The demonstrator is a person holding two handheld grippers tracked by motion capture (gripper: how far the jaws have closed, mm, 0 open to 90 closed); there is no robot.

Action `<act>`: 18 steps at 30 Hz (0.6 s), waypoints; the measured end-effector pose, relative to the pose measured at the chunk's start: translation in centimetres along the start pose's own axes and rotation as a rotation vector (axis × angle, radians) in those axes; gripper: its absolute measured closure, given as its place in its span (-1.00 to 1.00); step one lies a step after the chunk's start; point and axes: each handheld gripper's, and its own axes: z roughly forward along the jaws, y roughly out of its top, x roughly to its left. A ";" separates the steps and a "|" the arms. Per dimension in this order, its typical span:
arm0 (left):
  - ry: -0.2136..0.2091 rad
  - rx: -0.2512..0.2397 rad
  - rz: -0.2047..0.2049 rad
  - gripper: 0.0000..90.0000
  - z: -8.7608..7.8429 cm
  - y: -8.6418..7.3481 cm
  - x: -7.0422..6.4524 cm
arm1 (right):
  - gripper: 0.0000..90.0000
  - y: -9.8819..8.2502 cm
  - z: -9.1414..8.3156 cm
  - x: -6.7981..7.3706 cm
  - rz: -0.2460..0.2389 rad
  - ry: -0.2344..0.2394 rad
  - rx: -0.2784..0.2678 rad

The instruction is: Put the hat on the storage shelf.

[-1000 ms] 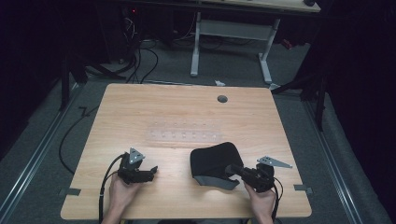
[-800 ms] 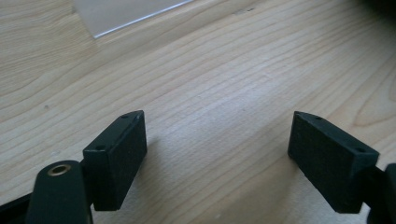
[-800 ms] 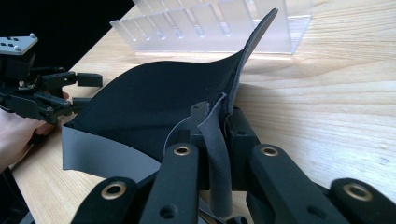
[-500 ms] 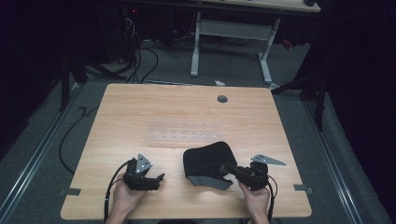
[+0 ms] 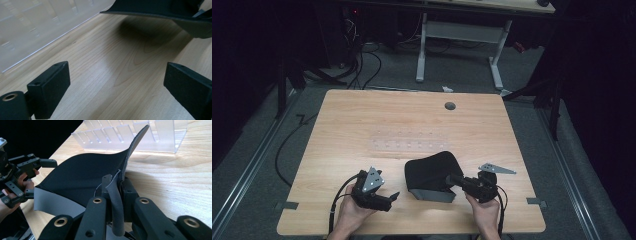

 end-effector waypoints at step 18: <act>-0.069 -0.007 0.054 -0.88 0.1 0.2 -1.9 | 0.87 1.3 1.4 1.5 -0.041 0.018 0.097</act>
